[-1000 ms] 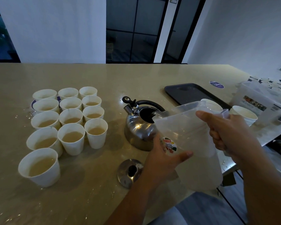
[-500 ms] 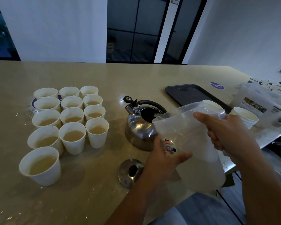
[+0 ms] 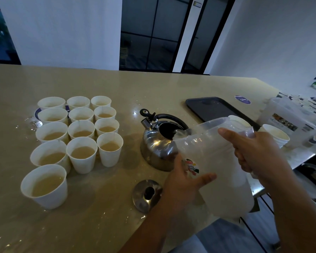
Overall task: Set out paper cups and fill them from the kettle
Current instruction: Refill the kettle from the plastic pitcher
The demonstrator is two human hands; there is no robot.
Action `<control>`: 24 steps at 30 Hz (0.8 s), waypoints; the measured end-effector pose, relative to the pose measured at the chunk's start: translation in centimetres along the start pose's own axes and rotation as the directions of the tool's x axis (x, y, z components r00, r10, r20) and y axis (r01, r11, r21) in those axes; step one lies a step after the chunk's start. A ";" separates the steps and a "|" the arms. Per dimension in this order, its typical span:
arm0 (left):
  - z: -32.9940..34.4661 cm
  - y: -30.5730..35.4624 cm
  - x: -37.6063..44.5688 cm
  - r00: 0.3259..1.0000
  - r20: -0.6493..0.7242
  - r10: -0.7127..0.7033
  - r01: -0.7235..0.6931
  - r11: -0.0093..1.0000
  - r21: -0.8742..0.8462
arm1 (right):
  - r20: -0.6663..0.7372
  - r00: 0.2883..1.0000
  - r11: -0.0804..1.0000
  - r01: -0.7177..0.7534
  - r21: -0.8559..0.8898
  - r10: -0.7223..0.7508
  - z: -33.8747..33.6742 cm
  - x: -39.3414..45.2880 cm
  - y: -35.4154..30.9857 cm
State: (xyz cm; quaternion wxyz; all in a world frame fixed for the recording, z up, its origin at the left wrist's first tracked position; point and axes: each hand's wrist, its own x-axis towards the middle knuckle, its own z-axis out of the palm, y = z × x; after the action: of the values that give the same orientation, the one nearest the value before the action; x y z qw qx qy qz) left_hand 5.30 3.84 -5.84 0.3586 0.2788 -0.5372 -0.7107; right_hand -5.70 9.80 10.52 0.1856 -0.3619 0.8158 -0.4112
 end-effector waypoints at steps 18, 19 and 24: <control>-0.5 0.1 0.5 0.998 -0.057 -0.018 0.024 0.993 0.117 | 0.042 0.999 1.000 -0.023 0.003 0.023 0.0 0.5 -0.6; -0.5 0.0 0.6 0.998 -0.062 -0.020 0.028 0.992 0.125 | 0.044 0.999 1.000 -0.023 0.008 0.023 0.0 0.5 -0.6; -0.2 -0.1 0.7 0.997 -0.071 -0.018 0.026 0.993 0.113 | 0.051 0.998 0.999 -0.034 0.024 0.033 0.1 0.5 -0.7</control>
State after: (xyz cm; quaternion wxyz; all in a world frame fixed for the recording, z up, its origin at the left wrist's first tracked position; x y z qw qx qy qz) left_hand 5.06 3.16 -6.00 0.3529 0.3294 -0.5608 -0.6727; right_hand -5.68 9.13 11.01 0.2174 -0.3561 0.8117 -0.4088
